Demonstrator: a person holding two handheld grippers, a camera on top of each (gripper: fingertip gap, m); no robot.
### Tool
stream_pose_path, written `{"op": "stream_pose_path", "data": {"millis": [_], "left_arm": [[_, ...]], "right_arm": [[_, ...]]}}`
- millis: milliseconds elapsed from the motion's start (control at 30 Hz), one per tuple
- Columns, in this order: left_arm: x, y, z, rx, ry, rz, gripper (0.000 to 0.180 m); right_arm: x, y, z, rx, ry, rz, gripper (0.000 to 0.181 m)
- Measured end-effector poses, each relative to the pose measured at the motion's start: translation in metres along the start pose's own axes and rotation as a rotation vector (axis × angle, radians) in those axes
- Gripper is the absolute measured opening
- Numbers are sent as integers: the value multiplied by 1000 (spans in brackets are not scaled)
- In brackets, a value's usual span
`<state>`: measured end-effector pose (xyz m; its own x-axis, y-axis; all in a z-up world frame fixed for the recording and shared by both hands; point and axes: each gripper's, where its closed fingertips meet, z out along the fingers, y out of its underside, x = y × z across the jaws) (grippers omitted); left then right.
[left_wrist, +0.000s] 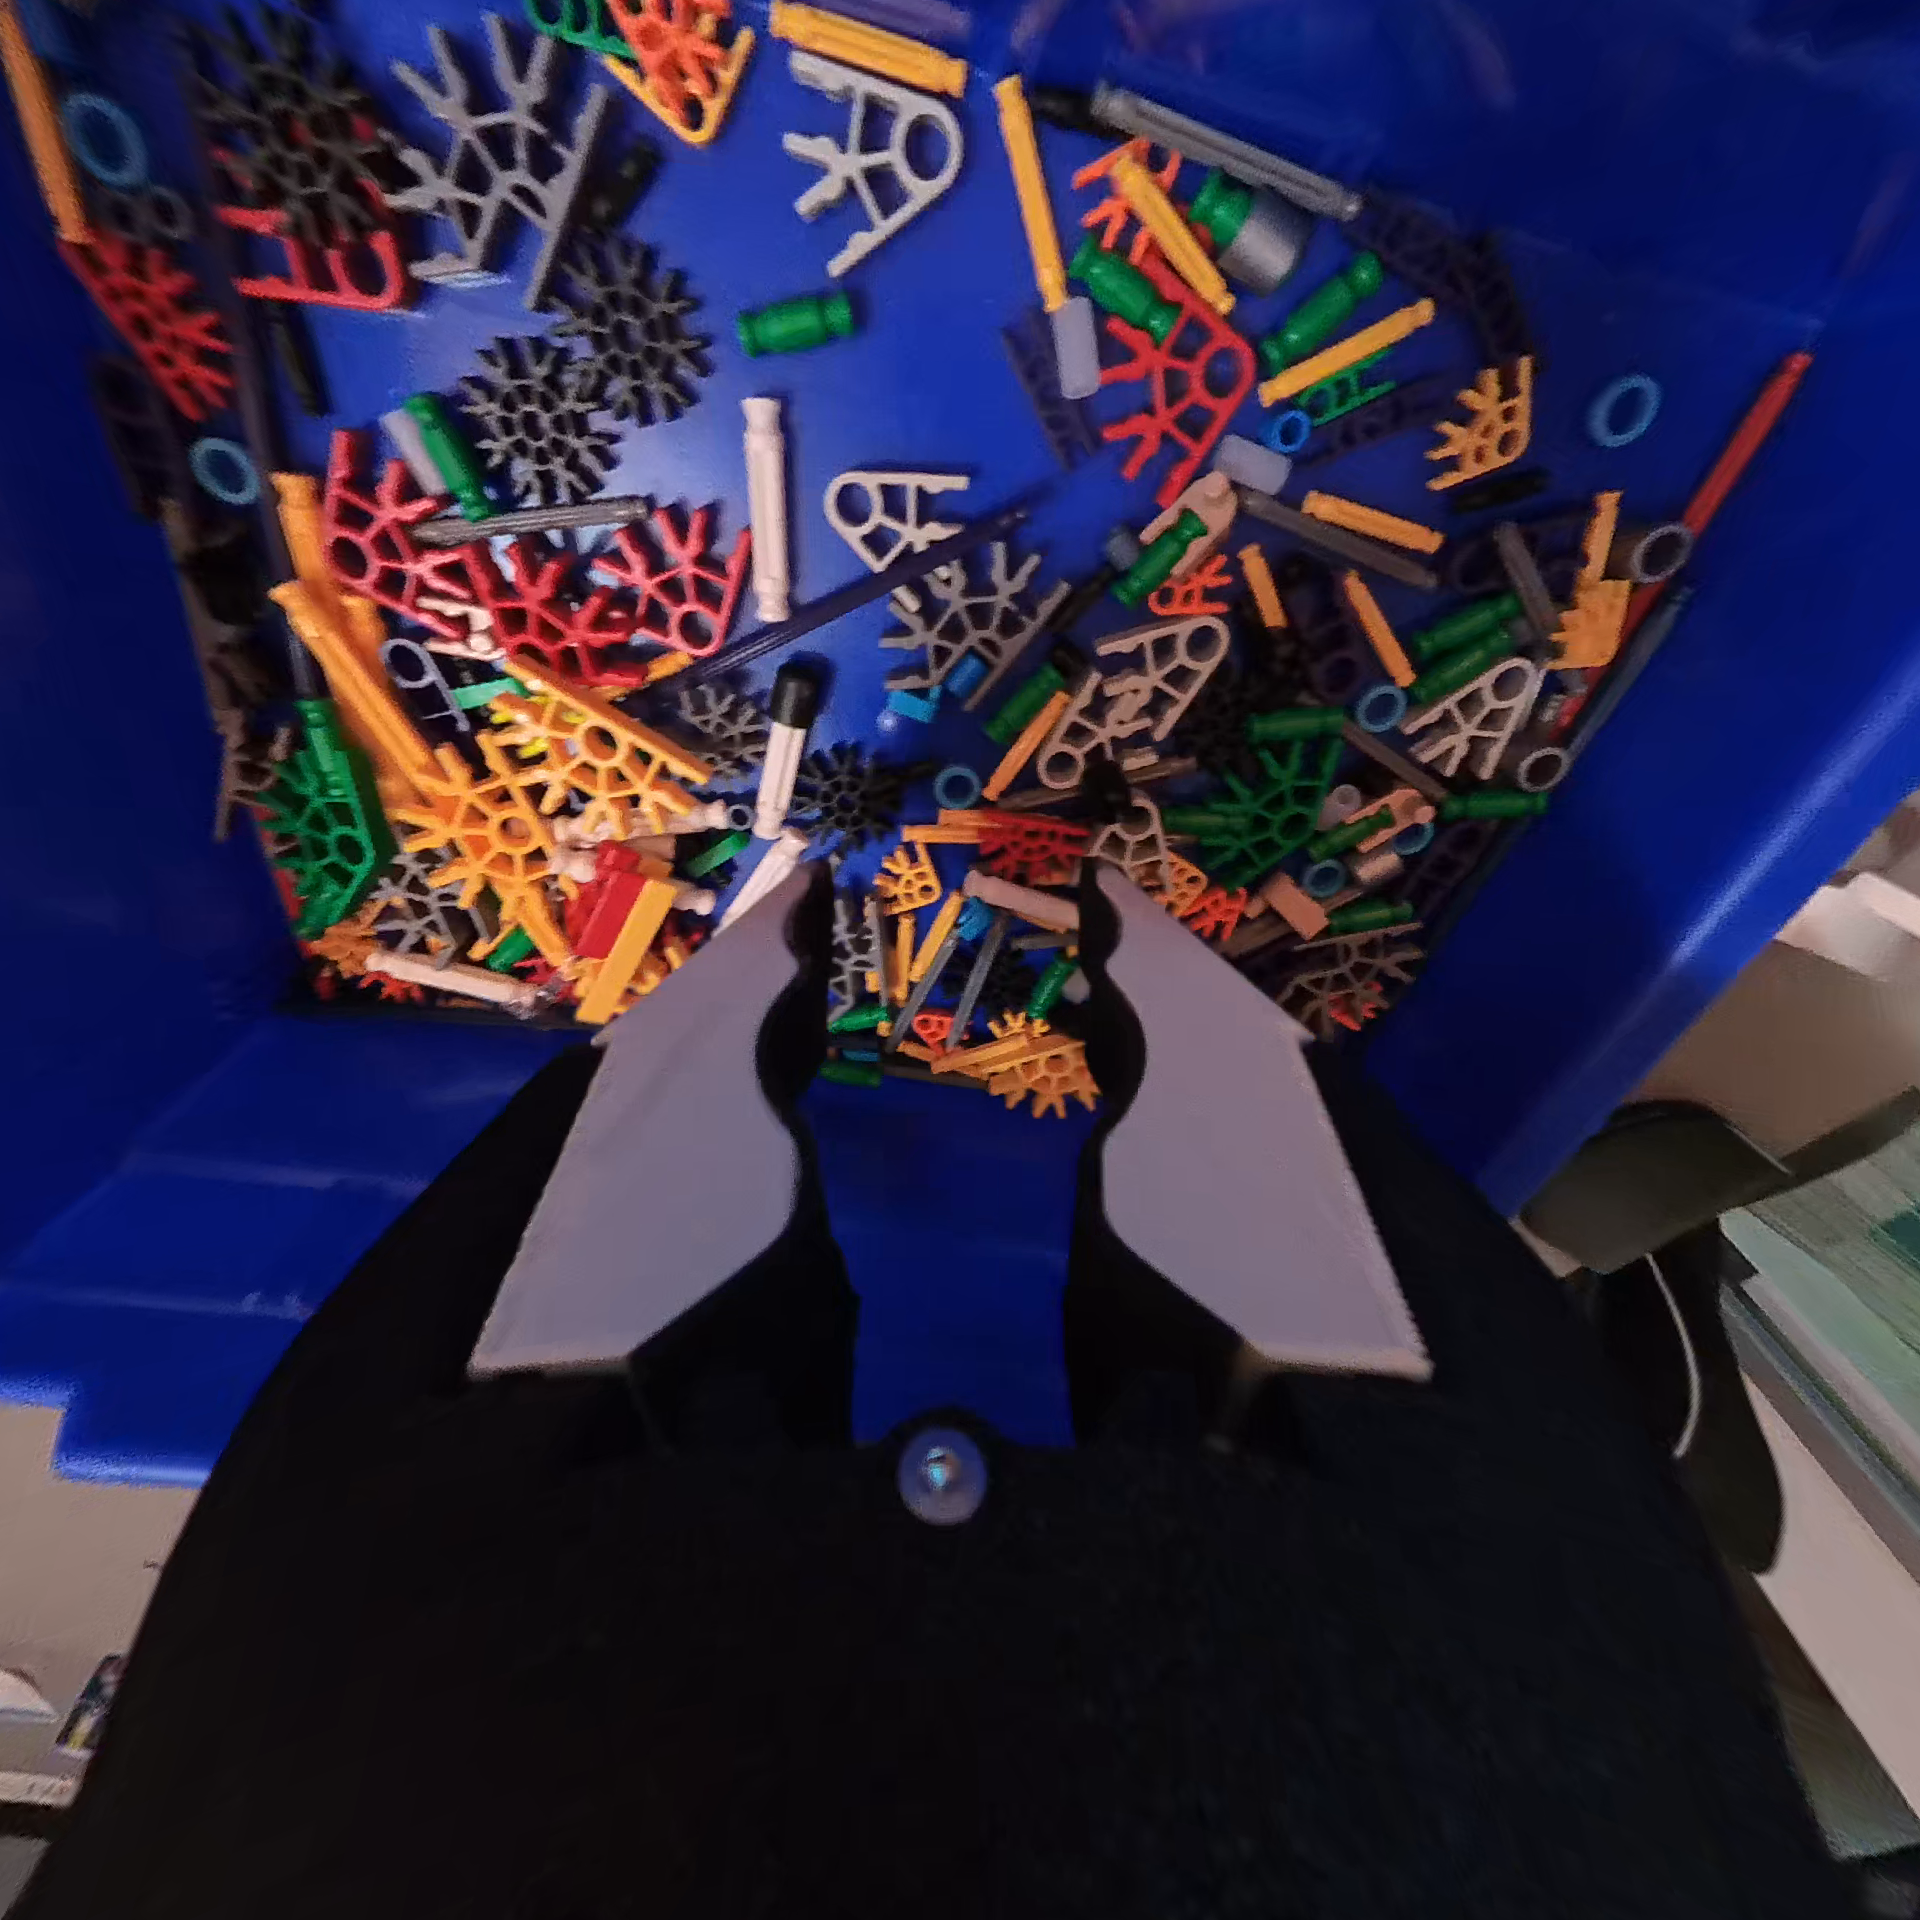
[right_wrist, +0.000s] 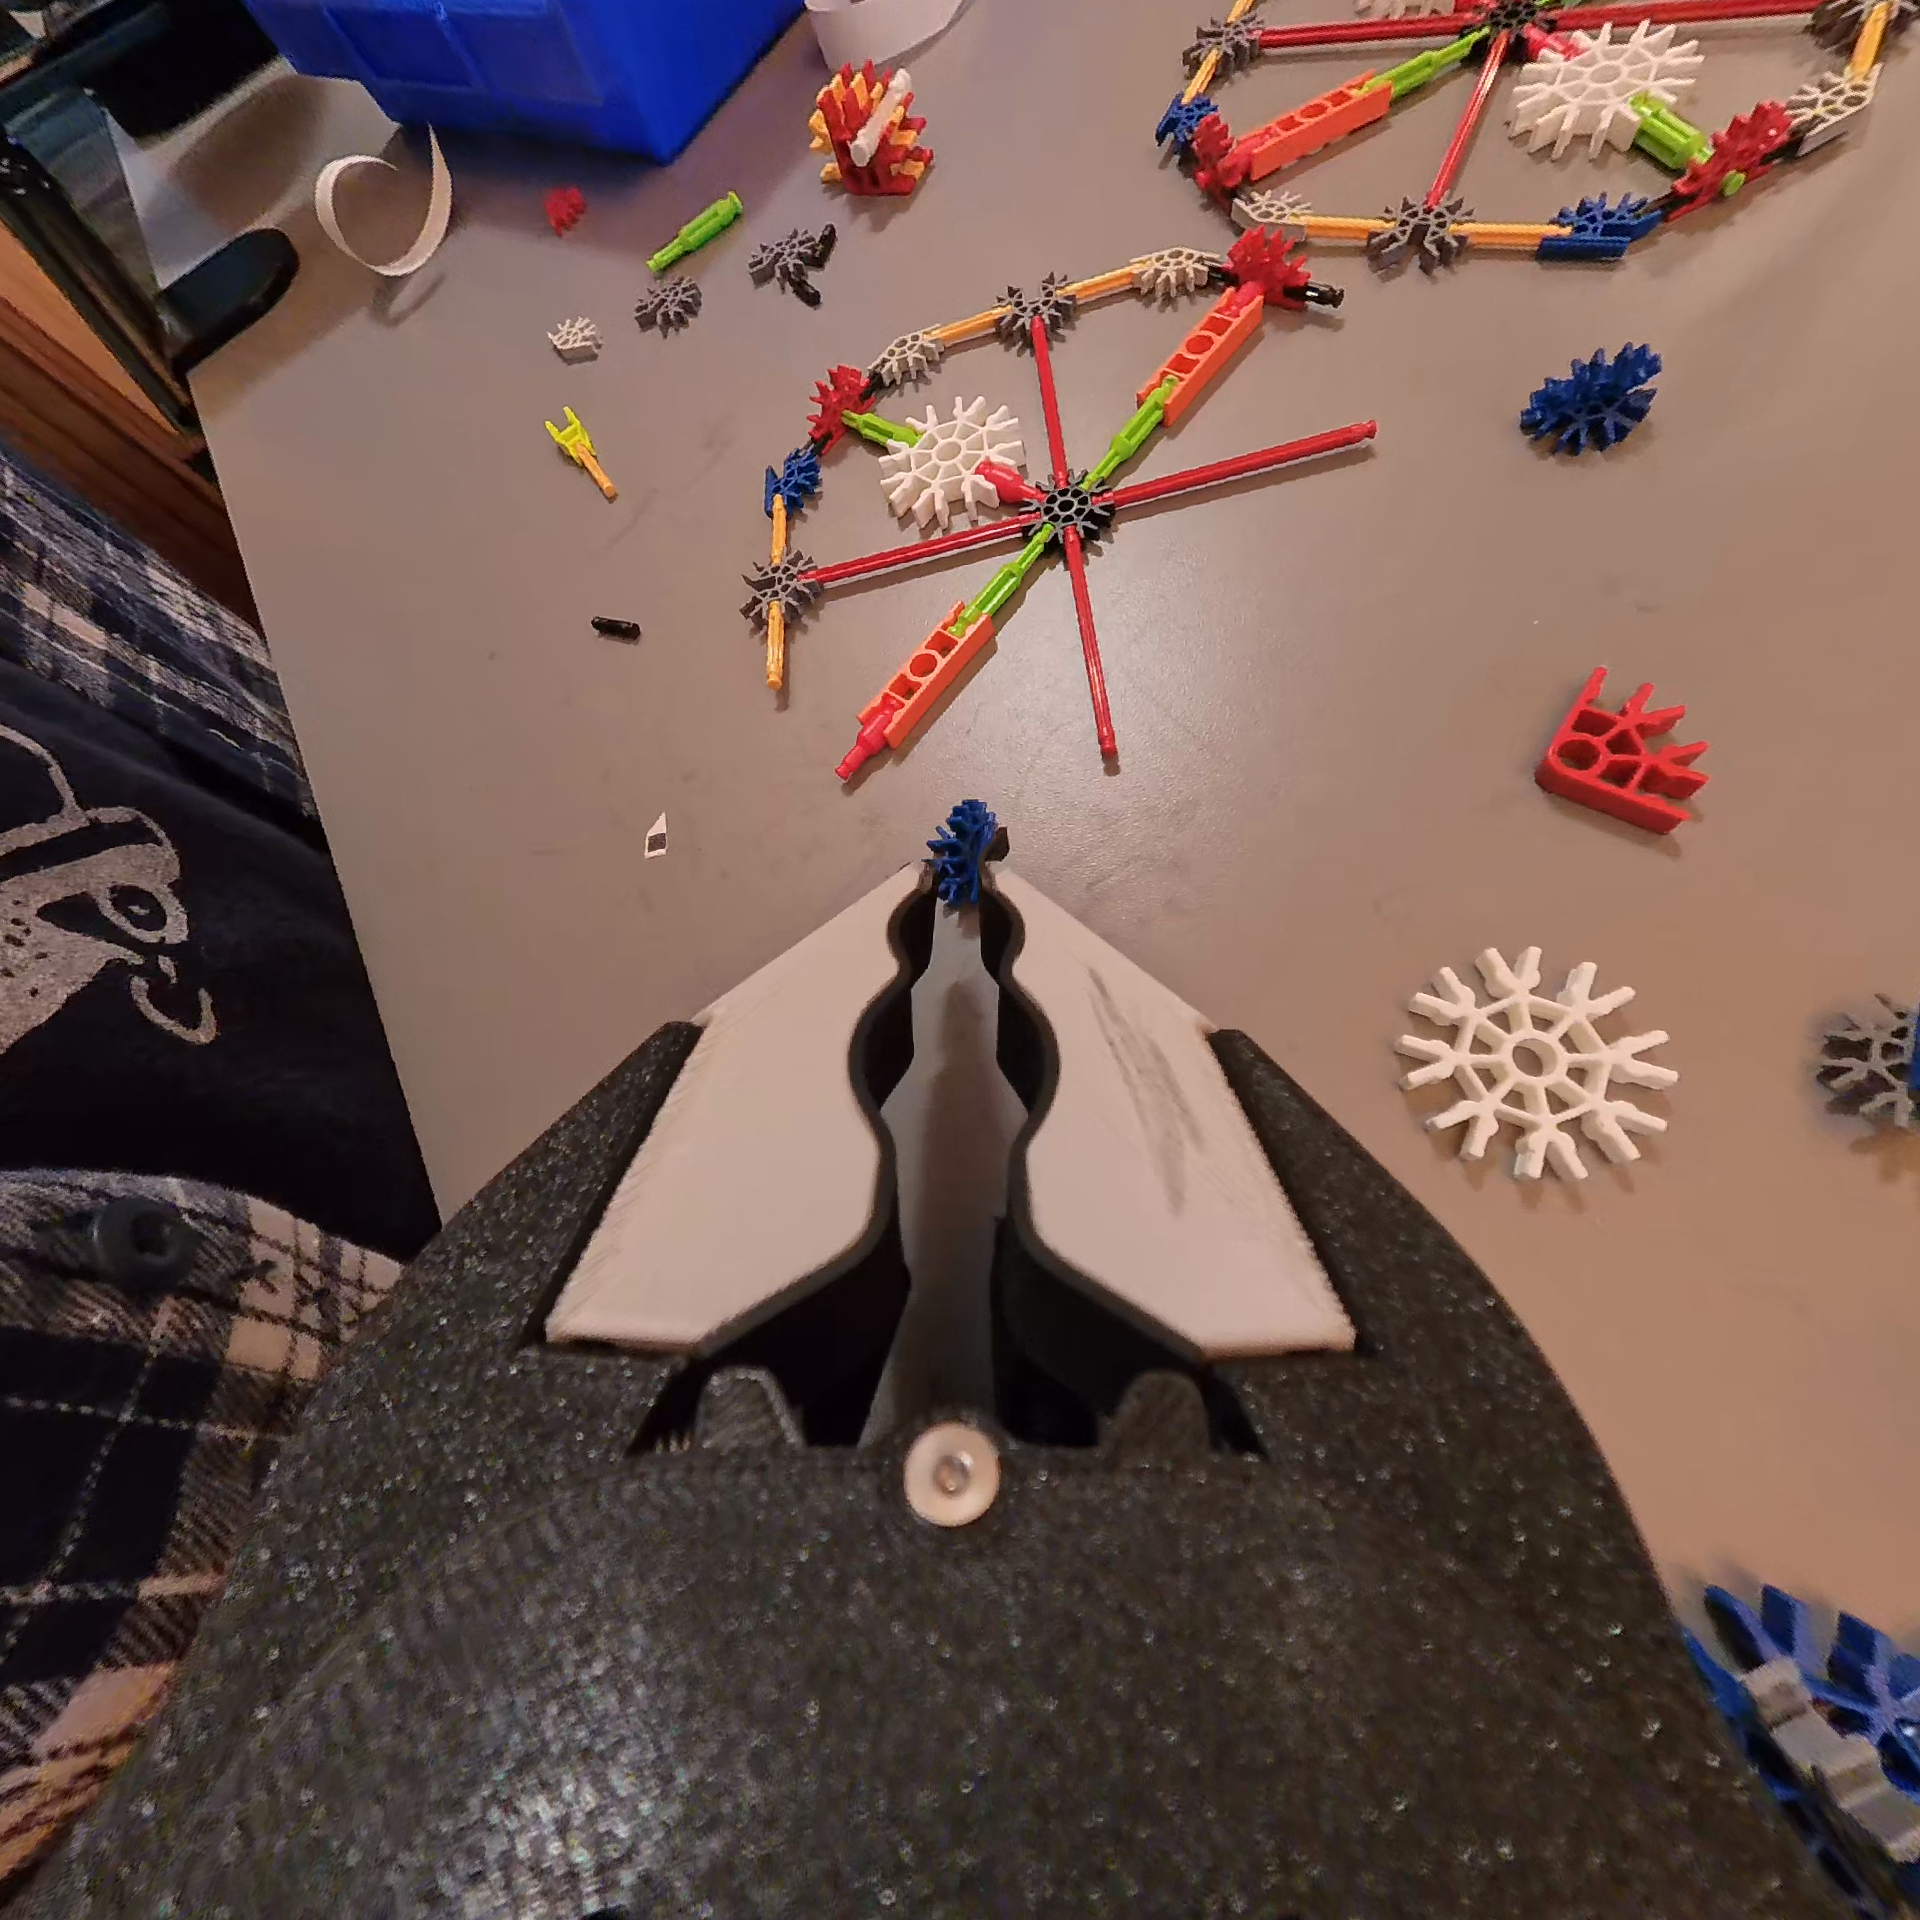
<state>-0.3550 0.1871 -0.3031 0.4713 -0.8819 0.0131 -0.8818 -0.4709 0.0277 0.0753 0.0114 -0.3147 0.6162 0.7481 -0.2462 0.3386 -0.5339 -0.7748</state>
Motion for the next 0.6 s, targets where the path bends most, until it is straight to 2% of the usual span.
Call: {"op": "stream_pose_path", "data": {"millis": [67,200,267,367,433,600], "left_arm": [[6,0,4,-21,20,-5,47],[14,3,15,-92,23,-2,32],[14,-1,14,-78,14,-11,29],[23,-4,15,-63,60,-4,10],[24,-7,15,-47,63,-8,4],[20,-9,14,-33,39,-20,0]], "right_arm": [[0,0,-1,4,0,-3,6],[-1,0,-3,8,1,-9,7],[-1,0,-4,13,3,-12,7],[-2,0,-5,16,-1,-14,7],[-3,-1,-6,21,-8,-12,7],[-4,-1,-9,30,-18,-7,7]]}}
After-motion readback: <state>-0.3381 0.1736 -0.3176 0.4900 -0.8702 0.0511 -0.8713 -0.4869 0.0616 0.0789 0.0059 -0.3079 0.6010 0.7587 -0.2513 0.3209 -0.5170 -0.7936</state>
